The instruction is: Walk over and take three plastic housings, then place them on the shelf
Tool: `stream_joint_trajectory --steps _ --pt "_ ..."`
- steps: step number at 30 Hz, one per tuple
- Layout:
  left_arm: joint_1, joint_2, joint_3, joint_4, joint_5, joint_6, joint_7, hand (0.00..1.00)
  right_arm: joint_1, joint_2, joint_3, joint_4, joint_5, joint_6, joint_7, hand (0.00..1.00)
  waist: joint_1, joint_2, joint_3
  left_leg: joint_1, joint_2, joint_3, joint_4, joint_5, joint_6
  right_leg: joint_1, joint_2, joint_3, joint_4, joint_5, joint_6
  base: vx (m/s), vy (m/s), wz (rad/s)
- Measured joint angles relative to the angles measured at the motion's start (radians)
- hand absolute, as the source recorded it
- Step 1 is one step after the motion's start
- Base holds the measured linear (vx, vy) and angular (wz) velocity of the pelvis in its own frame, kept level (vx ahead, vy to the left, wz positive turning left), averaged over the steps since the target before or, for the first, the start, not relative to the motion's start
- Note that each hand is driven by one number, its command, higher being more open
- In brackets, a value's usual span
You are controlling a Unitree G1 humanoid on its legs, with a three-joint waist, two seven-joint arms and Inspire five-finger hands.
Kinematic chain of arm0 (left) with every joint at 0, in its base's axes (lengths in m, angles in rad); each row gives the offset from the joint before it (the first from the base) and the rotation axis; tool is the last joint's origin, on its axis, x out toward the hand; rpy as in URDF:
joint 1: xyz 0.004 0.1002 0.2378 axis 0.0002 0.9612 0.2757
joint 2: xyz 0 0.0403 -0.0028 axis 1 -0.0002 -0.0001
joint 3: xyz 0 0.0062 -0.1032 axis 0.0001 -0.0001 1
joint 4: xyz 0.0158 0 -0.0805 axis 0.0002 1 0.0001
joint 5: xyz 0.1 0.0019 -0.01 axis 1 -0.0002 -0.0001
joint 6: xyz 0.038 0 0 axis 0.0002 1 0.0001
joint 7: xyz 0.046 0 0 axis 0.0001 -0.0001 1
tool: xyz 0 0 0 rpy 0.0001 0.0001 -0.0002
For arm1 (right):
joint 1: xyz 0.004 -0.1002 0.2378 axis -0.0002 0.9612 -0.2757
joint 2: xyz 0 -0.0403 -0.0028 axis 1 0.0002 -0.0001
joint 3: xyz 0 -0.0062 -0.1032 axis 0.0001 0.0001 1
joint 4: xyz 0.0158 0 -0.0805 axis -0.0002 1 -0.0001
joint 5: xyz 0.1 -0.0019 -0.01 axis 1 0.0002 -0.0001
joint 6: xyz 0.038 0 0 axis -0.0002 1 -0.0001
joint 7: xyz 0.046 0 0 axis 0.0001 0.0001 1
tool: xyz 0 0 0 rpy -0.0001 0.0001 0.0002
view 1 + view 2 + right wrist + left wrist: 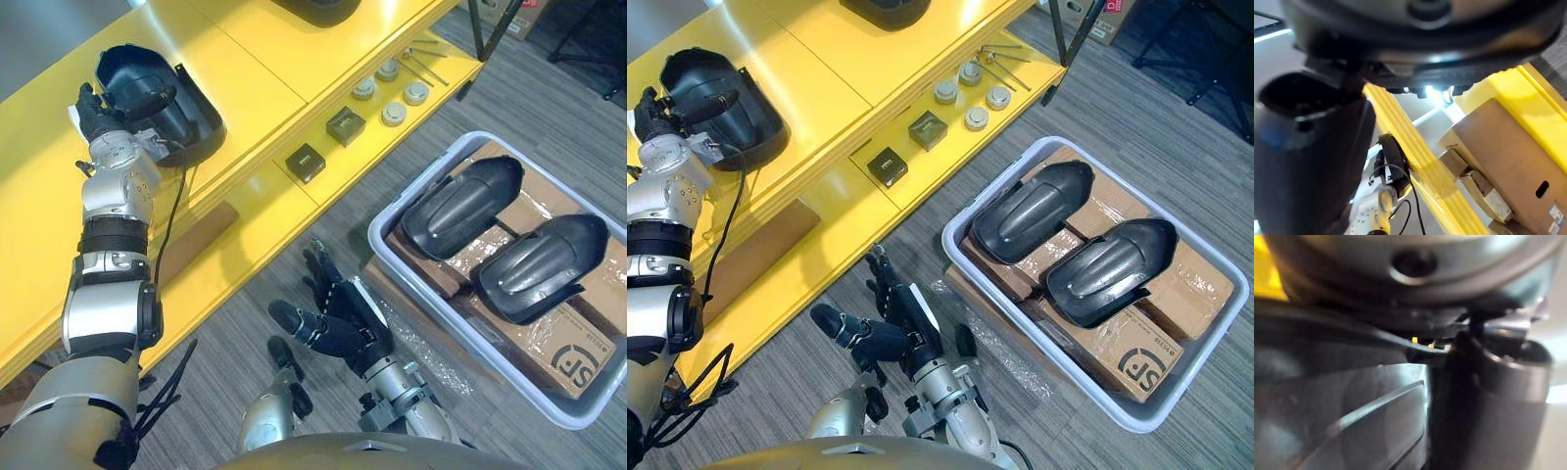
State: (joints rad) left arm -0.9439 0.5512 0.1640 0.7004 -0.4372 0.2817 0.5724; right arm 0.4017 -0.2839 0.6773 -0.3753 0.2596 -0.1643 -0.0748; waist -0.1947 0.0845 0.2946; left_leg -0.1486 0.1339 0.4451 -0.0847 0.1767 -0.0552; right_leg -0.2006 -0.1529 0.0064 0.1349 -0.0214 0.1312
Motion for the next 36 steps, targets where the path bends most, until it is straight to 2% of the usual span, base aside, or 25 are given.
stream_joint_trajectory --steps 6,7,11,15,19,24,27,29,30,31,32,33,35,36 --pt "-0.054 0.001 0.018 0.032 0.017 -0.018 0.152 1.0 0.001 -0.001 0.003 0.005 0.0 -0.001 -0.003 1.0 -0.003 -0.007 0.004 0.001 0.0 0.001 0.0 0.001 0.0 0.0 0.002 0.0 0.001 0.0 0.0 0.0 0.0 0.0" --pt "-0.067 0.006 0.019 0.033 0.02 -0.039 0.187 1.0 0.001 -0.001 0.007 0.011 0.0 -0.004 -0.003 1.0 -0.002 -0.007 0.004 0.002 0.0 0.001 0.0 0.001 0.0 0.001 0.002 0.0 0.002 0.0 0.0 0.0 0.0 0.0" --pt "-0.083 0.017 0.013 0.027 0.021 -0.125 0.209 1.0 0.004 -0.005 0.015 0.017 -0.001 -0.022 -0.001 1.0 -0.004 -0.008 0.005 0.025 -0.002 0.0 0.0 0.0 -0.001 0.025 0.001 -0.002 0.001 0.0 -0.001 0.0 0.0 0.0" --pt "-0.083 0.039 -0.031 -0.03 0.022 -0.196 0.201 1.0 0.004 -0.005 0.015 0.018 -0.001 -0.045 0.003 1.0 -0.004 -0.008 0.005 0.041 -0.004 -0.003 0.0 0.0 -0.001 0.045 0.002 -0.007 -0.002 -0.002 -0.002 0.0 0.0 0.0" --pt "-0.075 0.05 -0.107 -0.102 0.011 -0.264 0.107 1.0 0.004 -0.003 0.017 0.027 -0.01 -0.047 0.03 1.0 -0.004 -0.007 0.002 0.072 -0.008 -0.016 -0.002 0.0 -0.001 0.087 -0.002 -0.02 -0.014 -0.002 -0.003 0.0 0.008 0.09" --pt "0.057 0.051 -0.118 -0.271 0.004 -0.342 0.016 1.0 -0.025 0.0 0.016 0.027 -0.041 -0.048 0.065 1.0 -0.007 0.001 -0.017 0.09 -0.01 -0.042 -0.004 0.001 0.0 0.124 -0.003 -0.038 -0.031 -0.001 -0.001 0.02 -0.005 0.09" --pt "0.294 0.041 -0.131 -0.523 0.005 -0.375 -0.02 1.0 -0.062 0.001 0.002 0.027 -0.116 -0.066 0.064 1.0 0.001 0.006 -0.077 0.091 -0.01 -0.07 -0.002 0.002 0.0 0.155 -0.003 -0.07 -0.051 0.0 -0.001 0.06 -0.02 0.28" --pt "0.558 -0.011 -0.141 -0.795 0.044 -0.387 -0.039 1.0 -0.11 0.004 -0.044 0.025 -0.137 -0.068 0.049 1.0 0.036 0.005 -0.124 0.096 -0.01 -0.106 -0.001 0.002 0.0 0.192 -0.003 -0.111 -0.07 -0.001 -0.001 0.05 -0.025 0.41" --pt "0.628 -0.035 -0.141 -0.857 0.065 -0.396 -0.042 1.0 -0.121 0.004 -0.062 0.025 -0.137 -0.068 0.044 1.0 0.048 0.005 -0.135 0.096 -0.011 -0.115 -0.001 0.002 -0.002 0.2 -0.003 -0.119 -0.074 -0.001 -0.001 0.03 -0.017 0.47" --pt "0.764 -0.085 -0.141 -0.958 0.106 -0.41 -0.057 1.0 -0.142 0.004 -0.103 0.026 -0.137 -0.068 0.028 1.0 0.073 0.004 -0.152 0.096 -0.013 -0.139 -0.002 0.003 -0.005 0.221 -0.003 -0.143 -0.088 -0.001 -0.001 -0.01 -0.005 0.54" --pt "0.88 -0.132 -0.14 -1.019 0.133 -0.416 -0.083 1.0 -0.16 0.004 -0.147 0.028 -0.136 -0.068 0.001 1.0 0.102 0.004 -0.167 0.094 -0.014 -0.162 -0.005 0.0 -0.011 0.229 -0.003 -0.169 -0.093 -0.006 -0.005 -0.06 0.005 0.56" --pt "0.935 -0.154 -0.139 -1.036 0.136 -0.42 -0.094 1.0 -0.171 0.004 -0.17 0.032 -0.135 -0.068 -0.009 1.0 0.117 0.003 -0.173 0.092 -0.015 -0.172 -0.005 -0.003 -0.017 0.237 -0.003 -0.18 -0.099 -0.007 -0.006 -0.09 0.01 0.56" --pt "1.129 -0.246 -0.121 -1.062 0.173 -0.429 -0.123 1.0 -0.233 0.005 -0.248 0.07 -0.134 -0.065 -0.027 1.0 0.163 -0.003 -0.192 0.085 -0.02 -0.21 -0.005 0.001 -0.017 0.255 -0.003 -0.221 -0.103 -0.019 -0.012 -0.08 0.015 0.5" --pt "1.17 -0.271 -0.113 -1.063 0.177 -0.43 -0.131 1.0 -0.246 0.006 -0.262 0.081 -0.133 -0.064 -0.027 1.0 0.172 -0.006 -0.196 0.083 -0.02 -0.215 -0.005 0.003 -0.017 0.257 -0.002 -0.226 -0.103 -0.019 -0.013 -0.05 0.017 0.35"
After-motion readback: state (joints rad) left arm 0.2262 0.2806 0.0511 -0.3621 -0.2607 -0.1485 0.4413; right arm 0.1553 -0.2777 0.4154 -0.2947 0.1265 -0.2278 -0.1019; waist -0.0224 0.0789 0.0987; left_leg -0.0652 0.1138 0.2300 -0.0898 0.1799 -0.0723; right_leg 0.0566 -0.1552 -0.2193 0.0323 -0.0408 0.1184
